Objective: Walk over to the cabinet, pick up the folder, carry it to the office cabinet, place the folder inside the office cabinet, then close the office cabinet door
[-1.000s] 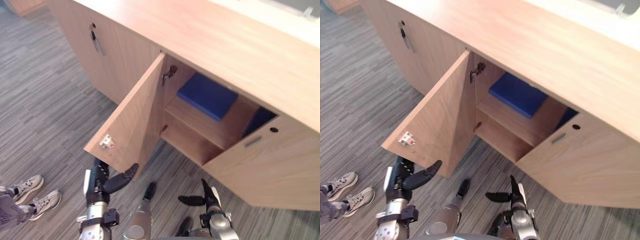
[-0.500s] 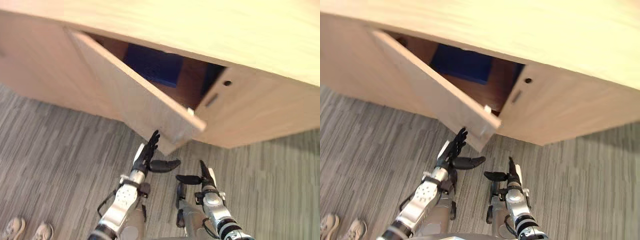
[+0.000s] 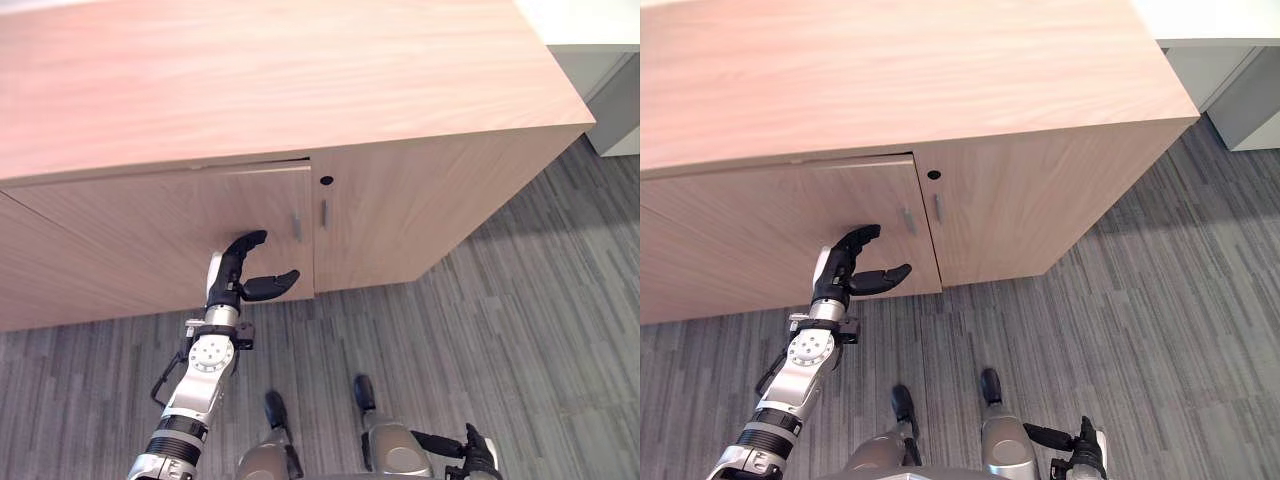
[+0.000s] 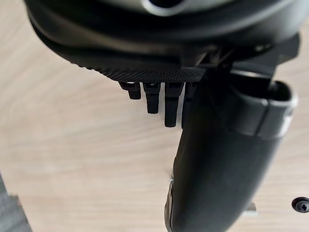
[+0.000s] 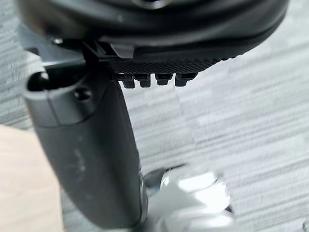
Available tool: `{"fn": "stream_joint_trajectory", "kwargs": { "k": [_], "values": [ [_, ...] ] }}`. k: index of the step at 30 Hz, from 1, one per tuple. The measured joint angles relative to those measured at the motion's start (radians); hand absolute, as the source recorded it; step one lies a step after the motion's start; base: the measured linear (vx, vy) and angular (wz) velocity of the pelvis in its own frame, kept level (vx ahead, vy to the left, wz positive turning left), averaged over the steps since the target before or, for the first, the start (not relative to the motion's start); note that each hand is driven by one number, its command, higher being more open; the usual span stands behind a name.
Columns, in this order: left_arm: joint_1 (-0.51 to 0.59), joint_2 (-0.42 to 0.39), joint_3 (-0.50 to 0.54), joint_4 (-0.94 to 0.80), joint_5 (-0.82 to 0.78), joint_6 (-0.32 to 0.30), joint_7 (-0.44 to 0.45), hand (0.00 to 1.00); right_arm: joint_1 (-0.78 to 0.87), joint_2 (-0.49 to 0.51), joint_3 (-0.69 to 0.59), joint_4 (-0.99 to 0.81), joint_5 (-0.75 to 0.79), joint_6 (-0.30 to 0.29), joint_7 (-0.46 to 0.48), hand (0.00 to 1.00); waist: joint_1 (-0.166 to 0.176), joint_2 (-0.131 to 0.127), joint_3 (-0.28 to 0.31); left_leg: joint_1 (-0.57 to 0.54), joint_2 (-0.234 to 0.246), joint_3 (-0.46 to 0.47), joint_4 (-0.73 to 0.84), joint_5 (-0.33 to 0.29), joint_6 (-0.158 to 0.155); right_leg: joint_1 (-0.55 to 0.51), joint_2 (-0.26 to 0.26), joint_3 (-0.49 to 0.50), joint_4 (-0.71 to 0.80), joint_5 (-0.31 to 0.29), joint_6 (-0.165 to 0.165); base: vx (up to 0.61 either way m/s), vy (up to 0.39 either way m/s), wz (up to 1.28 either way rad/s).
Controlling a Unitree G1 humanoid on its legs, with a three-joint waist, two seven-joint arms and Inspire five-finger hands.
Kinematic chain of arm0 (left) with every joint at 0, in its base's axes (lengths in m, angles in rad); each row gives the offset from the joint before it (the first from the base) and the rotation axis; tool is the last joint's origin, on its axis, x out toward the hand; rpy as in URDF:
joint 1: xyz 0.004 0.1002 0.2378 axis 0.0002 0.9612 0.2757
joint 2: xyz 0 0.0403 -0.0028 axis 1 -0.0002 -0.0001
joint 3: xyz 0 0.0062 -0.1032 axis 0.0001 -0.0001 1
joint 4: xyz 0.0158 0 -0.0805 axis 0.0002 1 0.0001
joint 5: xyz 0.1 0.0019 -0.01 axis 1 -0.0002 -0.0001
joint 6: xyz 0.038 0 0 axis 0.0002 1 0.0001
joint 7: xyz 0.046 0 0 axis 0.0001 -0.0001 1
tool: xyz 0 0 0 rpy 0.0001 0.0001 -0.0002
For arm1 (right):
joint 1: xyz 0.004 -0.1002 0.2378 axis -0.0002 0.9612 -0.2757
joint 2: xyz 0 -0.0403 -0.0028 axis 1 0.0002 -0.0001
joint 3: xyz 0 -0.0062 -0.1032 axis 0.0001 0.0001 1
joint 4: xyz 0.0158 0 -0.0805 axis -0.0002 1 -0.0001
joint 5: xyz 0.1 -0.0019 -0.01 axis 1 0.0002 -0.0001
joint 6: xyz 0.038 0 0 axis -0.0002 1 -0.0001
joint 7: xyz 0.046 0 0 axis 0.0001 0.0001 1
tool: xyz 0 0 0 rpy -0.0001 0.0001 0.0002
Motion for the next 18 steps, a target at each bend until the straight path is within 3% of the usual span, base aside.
{"fn": "stream_joint_trajectory", "kwargs": {
  "k": [8,18],
  "values": [
    [0.202,-0.079,0.057,0.050,0.000,-0.002,-0.040,1.00,-0.029,0.002,0.005,-0.041,0.007,-0.008,0.014,1.00,0.029,0.007,-0.038,0.031,0.008,0.002,0.000,-0.014,-0.006,0.040,0.008,-0.001,-0.017,0.000,0.002,0.03,-0.013,-0.02],
    [0.319,-0.126,0.154,0.516,0.096,0.040,-0.111,1.00,-0.035,0.003,0.006,-0.048,0.011,-0.009,0.022,1.00,0.062,-0.008,-0.082,0.048,0.006,0.001,0.000,-0.026,-0.012,0.055,0.006,-0.001,-0.017,-0.017,0.019,0.00,0.000,0.00]
  ]
}}
